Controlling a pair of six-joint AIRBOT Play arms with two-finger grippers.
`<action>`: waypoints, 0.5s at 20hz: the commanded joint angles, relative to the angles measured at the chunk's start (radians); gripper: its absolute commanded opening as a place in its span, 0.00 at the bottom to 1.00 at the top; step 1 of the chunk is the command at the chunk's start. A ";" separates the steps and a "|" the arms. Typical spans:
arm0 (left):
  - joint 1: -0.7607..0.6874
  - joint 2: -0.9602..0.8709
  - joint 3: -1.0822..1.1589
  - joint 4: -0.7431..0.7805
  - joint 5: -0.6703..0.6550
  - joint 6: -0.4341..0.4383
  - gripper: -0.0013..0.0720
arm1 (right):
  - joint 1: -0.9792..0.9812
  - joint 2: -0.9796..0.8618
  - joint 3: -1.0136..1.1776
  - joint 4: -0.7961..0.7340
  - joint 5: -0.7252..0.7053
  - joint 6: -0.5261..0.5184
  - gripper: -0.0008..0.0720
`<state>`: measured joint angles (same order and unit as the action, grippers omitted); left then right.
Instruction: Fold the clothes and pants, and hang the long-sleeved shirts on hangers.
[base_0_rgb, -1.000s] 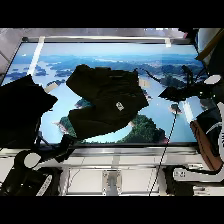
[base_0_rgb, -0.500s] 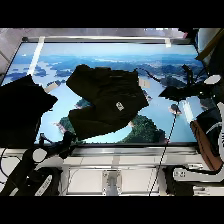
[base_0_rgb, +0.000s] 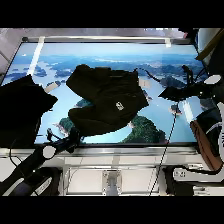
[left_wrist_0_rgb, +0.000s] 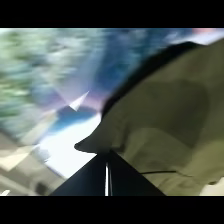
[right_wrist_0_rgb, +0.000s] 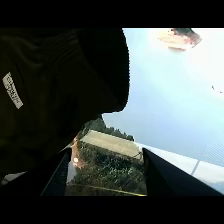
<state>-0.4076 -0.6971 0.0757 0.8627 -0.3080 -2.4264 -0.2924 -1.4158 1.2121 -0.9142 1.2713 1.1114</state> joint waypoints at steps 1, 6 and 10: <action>-0.022 -0.003 0.008 -0.018 0.087 0.008 0.03 | 0.000 0.006 -0.003 -0.002 0.018 0.003 0.68; -0.022 0.121 0.008 0.056 0.083 0.078 0.03 | 0.001 0.045 -0.229 0.223 -0.100 0.023 0.74; -0.020 0.201 0.008 0.107 0.050 0.078 0.03 | 0.044 0.019 -0.399 0.403 -0.267 -0.018 0.97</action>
<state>-0.4282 -0.5468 0.0834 0.9279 -0.2390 -2.3573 -0.2752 -1.3853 0.9173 -0.6464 1.1206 1.1229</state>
